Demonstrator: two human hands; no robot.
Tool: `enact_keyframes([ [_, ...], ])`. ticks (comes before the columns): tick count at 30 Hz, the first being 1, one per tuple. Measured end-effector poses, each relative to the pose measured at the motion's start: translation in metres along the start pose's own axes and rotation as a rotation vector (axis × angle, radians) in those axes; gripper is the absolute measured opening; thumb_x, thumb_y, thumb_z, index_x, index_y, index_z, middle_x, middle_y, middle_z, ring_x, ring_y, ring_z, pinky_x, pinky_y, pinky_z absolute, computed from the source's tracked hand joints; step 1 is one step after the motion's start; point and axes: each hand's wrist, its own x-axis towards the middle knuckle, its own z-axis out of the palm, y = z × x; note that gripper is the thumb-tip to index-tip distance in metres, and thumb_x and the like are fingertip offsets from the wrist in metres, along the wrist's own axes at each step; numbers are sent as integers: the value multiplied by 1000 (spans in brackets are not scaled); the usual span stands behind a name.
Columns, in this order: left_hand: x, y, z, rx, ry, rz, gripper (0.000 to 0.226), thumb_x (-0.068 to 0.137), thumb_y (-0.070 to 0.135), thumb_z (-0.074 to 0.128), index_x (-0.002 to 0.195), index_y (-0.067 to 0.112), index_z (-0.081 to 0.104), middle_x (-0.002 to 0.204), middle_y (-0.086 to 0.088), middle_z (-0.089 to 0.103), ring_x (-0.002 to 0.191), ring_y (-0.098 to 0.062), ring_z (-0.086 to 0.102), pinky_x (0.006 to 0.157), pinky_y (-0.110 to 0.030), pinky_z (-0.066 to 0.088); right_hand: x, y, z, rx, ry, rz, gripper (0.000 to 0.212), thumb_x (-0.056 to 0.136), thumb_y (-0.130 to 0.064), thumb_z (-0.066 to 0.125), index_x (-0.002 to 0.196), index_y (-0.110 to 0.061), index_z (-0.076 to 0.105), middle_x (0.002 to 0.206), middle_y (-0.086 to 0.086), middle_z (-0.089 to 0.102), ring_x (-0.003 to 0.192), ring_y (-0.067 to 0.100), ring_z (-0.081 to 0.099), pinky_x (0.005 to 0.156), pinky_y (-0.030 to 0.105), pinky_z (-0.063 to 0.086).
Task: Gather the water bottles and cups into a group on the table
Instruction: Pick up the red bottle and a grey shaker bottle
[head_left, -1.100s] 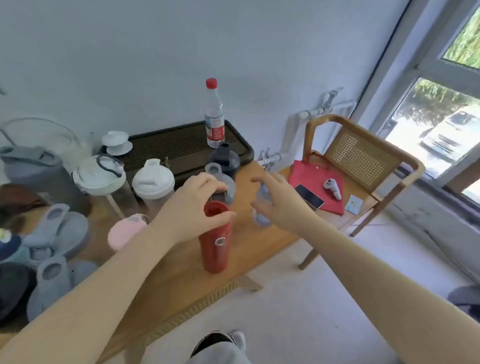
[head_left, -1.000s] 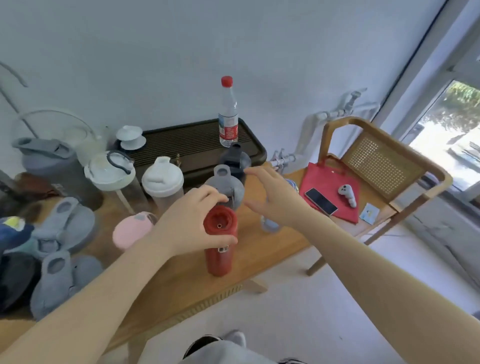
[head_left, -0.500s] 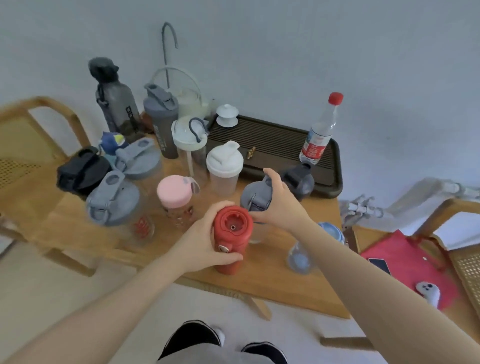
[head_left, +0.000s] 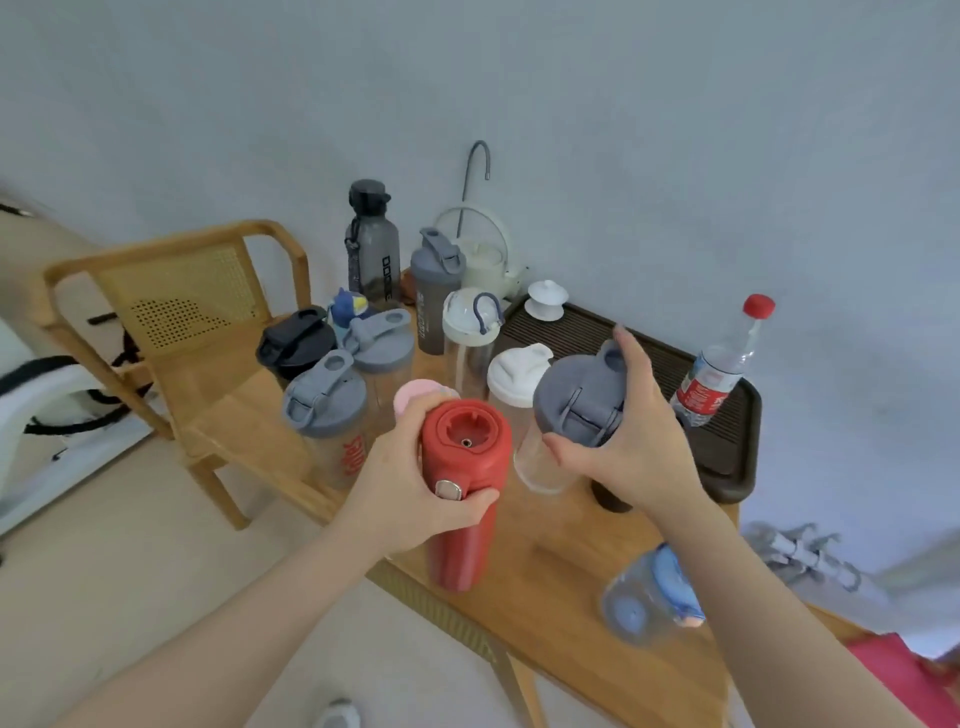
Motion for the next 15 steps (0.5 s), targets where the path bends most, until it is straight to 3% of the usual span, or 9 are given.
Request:
enact_keyframes([
  [4, 20, 39, -41, -37, 32, 170, 64, 51, 36, 73, 106, 42, 42, 103, 35, 56, 98, 6, 57, 80, -5, 42, 19, -53, -18, 70, 60, -108, 110, 48, -54, 68, 144, -33, 18, 132, -13, 44, 120, 9, 46, 93, 24, 39],
  [9, 52, 56, -103, -42, 57, 243, 61, 48, 42, 73, 102, 41, 44, 94, 36, 59, 87, 9, 60, 70, -2, 42, 43, -117, -22, 119, 155, -192, 97, 45, -53, 67, 134, -45, 28, 112, -37, 43, 103, -10, 51, 80, 0, 38],
  [11, 64, 58, -132, 0, 41, 267, 60, 49, 38, 77, 100, 40, 44, 90, 36, 60, 83, 10, 60, 67, 0, 41, 53, -141, -19, 162, 234, -205, 94, 45, -52, 66, 133, -42, 32, 110, -41, 42, 97, -20, 49, 80, -3, 37],
  [15, 92, 51, -185, 72, 54, 289, 57, 55, 36, 80, 97, 43, 41, 82, 24, 61, 78, 11, 58, 62, -1, 43, 79, -182, 7, 235, 321, -217, 91, 47, -50, 66, 132, -36, 35, 109, -37, 45, 93, -22, 50, 80, -3, 38],
])
